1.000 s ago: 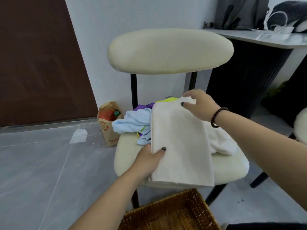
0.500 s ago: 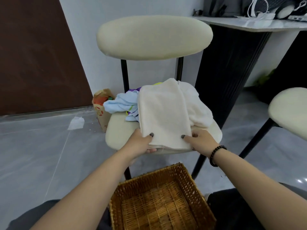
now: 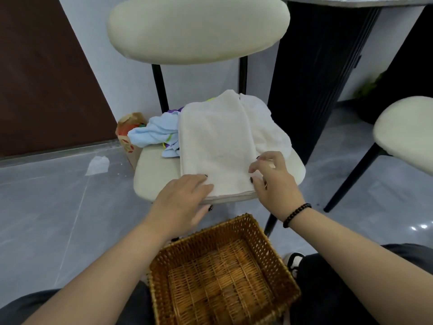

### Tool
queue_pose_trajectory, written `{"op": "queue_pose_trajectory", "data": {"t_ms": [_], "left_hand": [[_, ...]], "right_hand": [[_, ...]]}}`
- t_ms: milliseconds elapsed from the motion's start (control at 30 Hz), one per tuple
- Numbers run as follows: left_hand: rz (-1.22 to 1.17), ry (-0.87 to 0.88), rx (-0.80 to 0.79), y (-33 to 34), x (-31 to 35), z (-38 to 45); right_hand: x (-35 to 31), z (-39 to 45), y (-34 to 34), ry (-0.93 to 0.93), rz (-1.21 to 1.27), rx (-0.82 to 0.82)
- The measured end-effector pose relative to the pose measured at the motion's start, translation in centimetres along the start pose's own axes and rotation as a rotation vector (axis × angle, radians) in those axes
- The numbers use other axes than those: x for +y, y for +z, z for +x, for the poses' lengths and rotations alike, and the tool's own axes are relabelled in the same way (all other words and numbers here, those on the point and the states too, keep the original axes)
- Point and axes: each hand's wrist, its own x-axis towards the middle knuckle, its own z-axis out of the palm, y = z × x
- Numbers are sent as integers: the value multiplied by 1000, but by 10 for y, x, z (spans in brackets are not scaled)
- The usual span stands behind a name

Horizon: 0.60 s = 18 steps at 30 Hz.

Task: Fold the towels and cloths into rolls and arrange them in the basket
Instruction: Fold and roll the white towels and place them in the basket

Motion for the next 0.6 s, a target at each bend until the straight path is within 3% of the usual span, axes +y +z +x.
{"op": "queue_pose_trajectory", "data": {"t_ms": [100,233,367,600], "left_hand": [[22,1,-69,3,-5,-4],[-21,57,82,7,-8,-7],[-102,60,131,9,-20,-17],[-26,38,78,-9,-23,-5]], "right_hand": [[7,-2,0,-201,-195,-64],[18,-9,5,-396,-300,-78],[32,-13,4,-368,-322,-168],[21,12,-14,-331,-183,-286]]}}
